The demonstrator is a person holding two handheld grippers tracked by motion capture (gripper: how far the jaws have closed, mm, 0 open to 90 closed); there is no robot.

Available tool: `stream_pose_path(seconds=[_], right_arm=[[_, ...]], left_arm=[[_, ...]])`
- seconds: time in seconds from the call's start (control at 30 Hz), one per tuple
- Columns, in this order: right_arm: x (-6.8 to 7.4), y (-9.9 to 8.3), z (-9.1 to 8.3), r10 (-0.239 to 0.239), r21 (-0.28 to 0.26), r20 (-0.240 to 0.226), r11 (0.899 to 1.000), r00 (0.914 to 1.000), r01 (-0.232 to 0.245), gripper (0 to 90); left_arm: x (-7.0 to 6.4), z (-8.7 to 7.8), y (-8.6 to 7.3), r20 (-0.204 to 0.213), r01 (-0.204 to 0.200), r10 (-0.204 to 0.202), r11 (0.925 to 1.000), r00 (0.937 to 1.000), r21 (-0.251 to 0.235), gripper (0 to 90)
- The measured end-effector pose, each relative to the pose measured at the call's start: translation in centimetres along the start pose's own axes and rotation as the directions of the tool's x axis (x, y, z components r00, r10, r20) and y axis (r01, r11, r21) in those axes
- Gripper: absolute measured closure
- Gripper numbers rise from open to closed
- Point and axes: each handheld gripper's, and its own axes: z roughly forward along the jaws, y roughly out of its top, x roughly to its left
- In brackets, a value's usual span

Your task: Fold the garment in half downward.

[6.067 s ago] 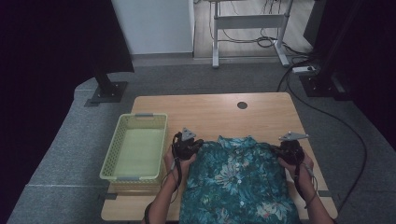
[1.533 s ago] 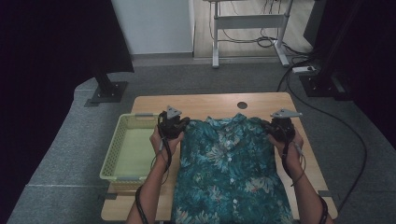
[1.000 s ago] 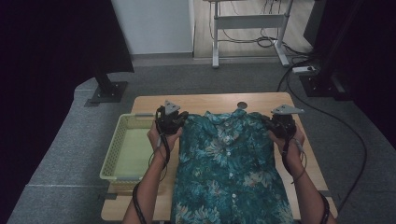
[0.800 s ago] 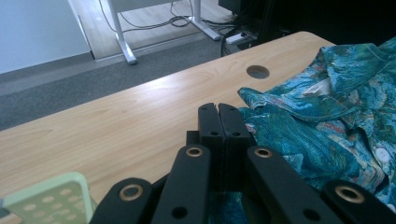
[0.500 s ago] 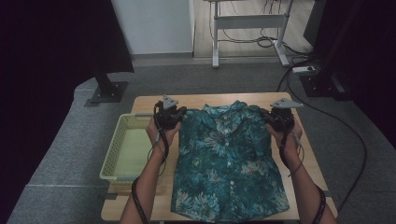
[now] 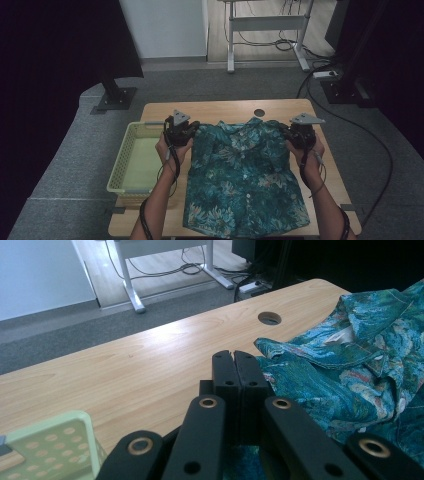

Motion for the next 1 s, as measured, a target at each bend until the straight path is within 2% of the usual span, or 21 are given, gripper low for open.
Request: stream_pose_path(seconds=[0.63, 1.0], right_arm=[[0.7, -2.0, -0.5, -0.002, 0.011, -0.008, 1.0, 1.0, 0.002, 87.1], [1.6, -3.5, -1.7, -0.014, 0.008, -0.017, 1.0, 0.9998, 0.014, 87.1]], left_arm=[[-1.1, -0.4, -2.0, 0.019, -0.006, 0.006, 1.0, 0.9998, 0.0, 89.5], [-1.9, -1.7, -3.6, 0.036, -0.018, 0.018, 0.9998, 0.9992, -0.01, 89.5]])
